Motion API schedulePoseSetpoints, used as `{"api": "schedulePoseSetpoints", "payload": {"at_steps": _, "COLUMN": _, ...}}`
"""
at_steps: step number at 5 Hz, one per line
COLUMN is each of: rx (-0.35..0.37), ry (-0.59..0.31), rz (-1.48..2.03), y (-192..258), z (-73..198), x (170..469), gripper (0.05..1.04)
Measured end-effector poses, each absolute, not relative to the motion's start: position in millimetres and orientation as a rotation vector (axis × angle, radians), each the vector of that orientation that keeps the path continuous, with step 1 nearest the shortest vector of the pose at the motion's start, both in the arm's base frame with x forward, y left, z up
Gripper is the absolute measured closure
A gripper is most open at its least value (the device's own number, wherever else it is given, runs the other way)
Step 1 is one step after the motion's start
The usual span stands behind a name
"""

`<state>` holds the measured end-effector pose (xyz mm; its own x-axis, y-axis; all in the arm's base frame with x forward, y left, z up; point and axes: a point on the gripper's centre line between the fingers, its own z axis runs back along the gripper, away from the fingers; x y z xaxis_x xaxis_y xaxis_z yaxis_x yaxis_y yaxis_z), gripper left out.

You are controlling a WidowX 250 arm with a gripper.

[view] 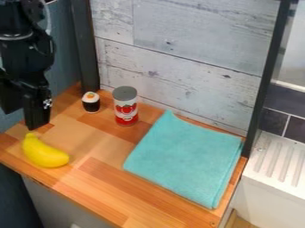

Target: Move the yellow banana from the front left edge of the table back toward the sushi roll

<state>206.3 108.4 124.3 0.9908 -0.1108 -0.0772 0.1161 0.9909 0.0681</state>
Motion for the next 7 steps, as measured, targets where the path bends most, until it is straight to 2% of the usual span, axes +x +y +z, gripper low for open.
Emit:
{"api": "schedulePoseSetpoints", "payload": {"at_steps": 1, "rx": 0.062, "ry": 0.094, "rz": -0.106, "y": 107.7, "z": 119.0, "x": 204.7, "gripper": 0.079}}
{"api": "schedulePoseSetpoints", "payload": {"at_steps": 3, "rx": 0.068, "ry": 0.112, "rz": 0.285, "y": 126.0, "z": 97.9, "x": 219.8, "gripper": 0.079}}
{"api": "schedulePoseSetpoints", "payload": {"at_steps": 4, "rx": 0.014, "ry": 0.099, "rz": 0.514, "y": 136.1, "z": 87.8, "x": 220.1, "gripper": 0.079}}
{"api": "schedulePoseSetpoints", "payload": {"at_steps": 5, "rx": 0.003, "ry": 0.144, "rz": 0.706, "y": 144.5, "z": 80.9, "x": 221.8, "gripper": 0.079}}
{"api": "schedulePoseSetpoints", "payload": {"at_steps": 6, "rx": 0.026, "ry": 0.123, "rz": 0.855, "y": 148.4, "z": 72.3, "x": 223.8, "gripper": 0.079}}
{"api": "schedulePoseSetpoints", "payload": {"at_steps": 7, "rx": 0.002, "ry": 0.110, "rz": 0.893, "y": 148.8, "z": 58.8, "x": 226.6, "gripper": 0.079}}
